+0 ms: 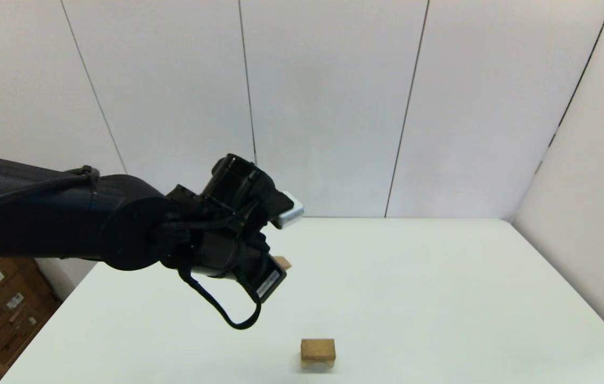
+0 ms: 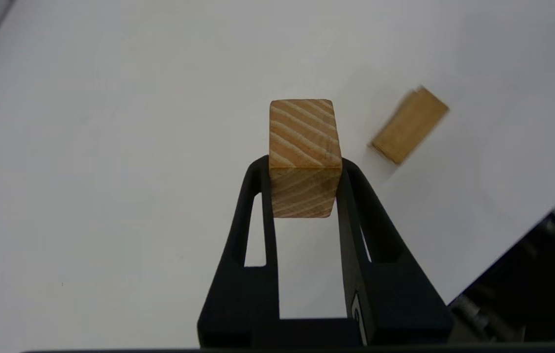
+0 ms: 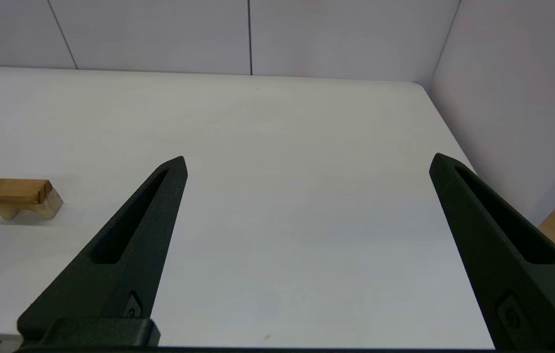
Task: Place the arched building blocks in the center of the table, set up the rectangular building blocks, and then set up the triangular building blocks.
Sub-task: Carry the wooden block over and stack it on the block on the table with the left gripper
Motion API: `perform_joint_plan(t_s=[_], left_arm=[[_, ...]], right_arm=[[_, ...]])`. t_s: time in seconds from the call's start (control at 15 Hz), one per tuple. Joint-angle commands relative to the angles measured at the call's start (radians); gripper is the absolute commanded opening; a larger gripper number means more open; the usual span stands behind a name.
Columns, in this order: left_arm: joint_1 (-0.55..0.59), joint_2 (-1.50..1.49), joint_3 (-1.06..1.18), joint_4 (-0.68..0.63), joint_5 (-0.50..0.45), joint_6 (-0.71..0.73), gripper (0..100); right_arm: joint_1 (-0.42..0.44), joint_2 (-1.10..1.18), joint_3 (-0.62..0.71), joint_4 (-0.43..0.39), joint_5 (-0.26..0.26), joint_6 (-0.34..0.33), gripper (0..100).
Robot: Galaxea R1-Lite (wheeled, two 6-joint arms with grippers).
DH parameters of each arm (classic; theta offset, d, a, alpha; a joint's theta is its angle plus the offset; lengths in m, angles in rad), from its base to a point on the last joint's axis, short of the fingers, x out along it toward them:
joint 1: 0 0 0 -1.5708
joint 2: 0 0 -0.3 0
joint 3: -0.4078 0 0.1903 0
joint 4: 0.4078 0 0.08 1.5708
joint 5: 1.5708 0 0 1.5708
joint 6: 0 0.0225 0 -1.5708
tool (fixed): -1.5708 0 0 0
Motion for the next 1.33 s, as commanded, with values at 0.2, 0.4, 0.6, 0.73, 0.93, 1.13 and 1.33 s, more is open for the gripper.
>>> perform_joint_plan(t_s=[0.2,0.4,0.6,0.73,0.93,1.13,1.33], left_arm=[[-0.057,0.138,-0.014,-0.001,-0.040,0.137,0],[-0.069,0.195,-0.051,-0.001,-0.101,0.140,0],[-0.108,0.230,-0.040,-0.002,-0.113,0.134,0],[-0.121,0.241,-0.028,-0.019,-0.145,0.137,0],[-0.129,0.261,0.018,-0.116,-0.148,0.168,0],[-0.129,0.270,0.032,-0.130,-0.208,0.211,0],[-0.129,0.281,0.035,-0.131,-0.221,0.223,0]], right_arm=[[0.000,0.000,0.000,0.001,-0.001,-0.001,100],[0.000,0.000,0.000,0.000,0.000,-0.001,100],[0.000,0.000,0.000,0.000,0.000,-0.001,100],[0.000,0.000,0.000,0.001,0.000,-0.001,100],[0.000,0.000,0.000,0.000,0.000,-0.001,100],[0.000,0.000,0.000,0.000,0.000,-0.001,100],[0.000,0.000,0.000,0.001,0.000,-0.001,100]])
